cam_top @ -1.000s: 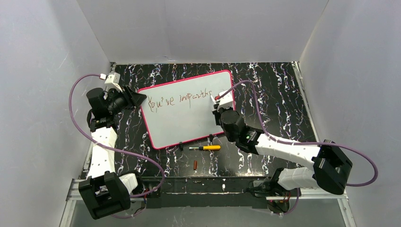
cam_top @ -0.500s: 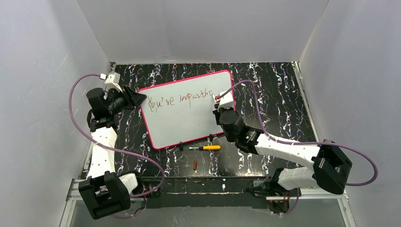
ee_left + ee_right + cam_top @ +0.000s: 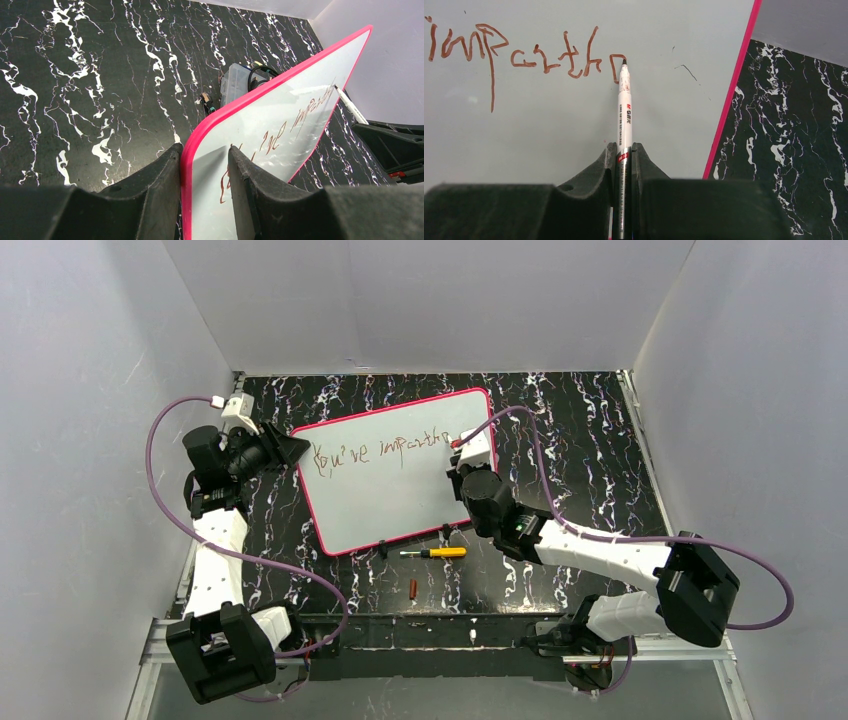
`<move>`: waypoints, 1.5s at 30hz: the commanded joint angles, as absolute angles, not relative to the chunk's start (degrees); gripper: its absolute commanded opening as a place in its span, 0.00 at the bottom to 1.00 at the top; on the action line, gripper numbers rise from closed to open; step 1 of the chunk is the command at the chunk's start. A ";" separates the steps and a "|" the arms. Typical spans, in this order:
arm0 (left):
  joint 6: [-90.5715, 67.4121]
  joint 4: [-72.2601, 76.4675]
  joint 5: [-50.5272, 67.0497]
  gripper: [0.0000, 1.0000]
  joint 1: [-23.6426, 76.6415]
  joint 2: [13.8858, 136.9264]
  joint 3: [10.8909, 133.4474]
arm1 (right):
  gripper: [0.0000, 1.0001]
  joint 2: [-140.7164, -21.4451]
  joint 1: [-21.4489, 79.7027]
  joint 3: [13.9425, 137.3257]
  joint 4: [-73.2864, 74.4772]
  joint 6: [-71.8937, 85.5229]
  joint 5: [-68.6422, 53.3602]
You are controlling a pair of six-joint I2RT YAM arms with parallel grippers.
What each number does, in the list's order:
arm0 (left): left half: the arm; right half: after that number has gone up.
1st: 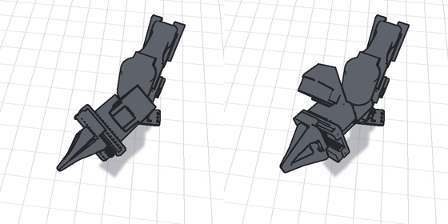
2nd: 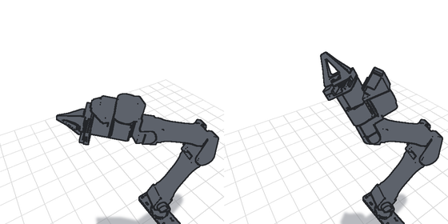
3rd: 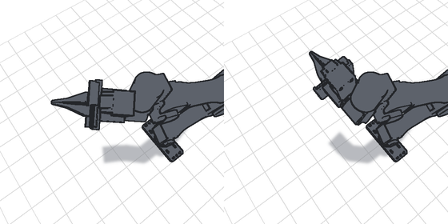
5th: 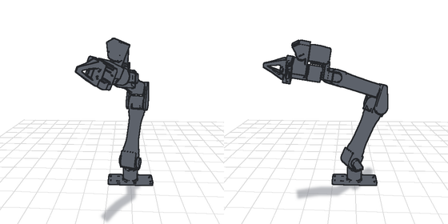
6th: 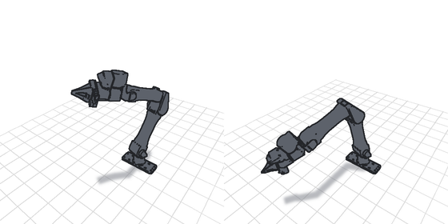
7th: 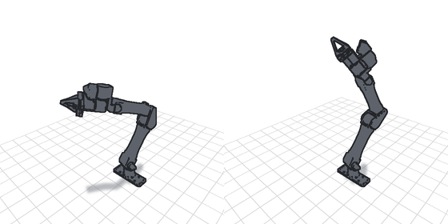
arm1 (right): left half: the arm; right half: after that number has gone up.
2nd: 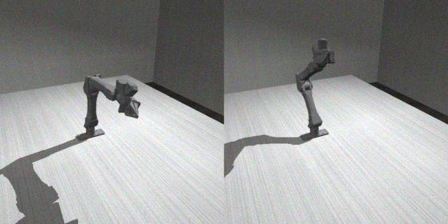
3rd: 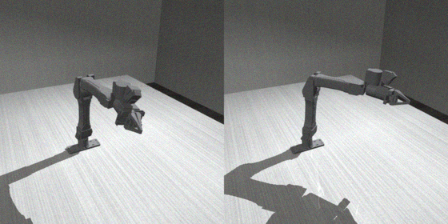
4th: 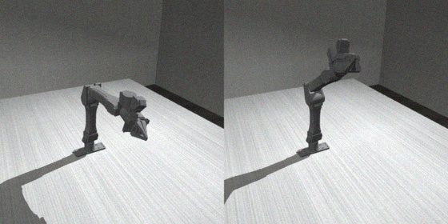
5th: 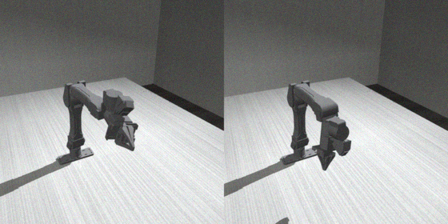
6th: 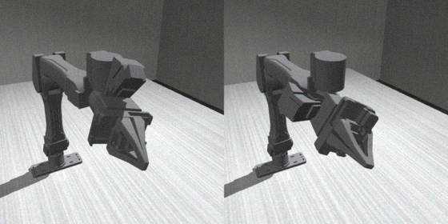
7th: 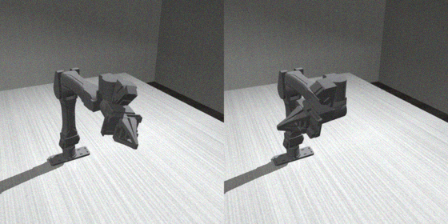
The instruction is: Write a sentence on the whiteboard
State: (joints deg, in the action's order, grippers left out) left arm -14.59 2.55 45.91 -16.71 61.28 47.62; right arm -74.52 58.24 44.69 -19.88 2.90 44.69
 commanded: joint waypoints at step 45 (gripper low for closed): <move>-14.54 3.16 48.43 0.36 -16.36 59.42 47.72 | 0.01 -72.77 57.13 45.15 -21.98 3.26 46.12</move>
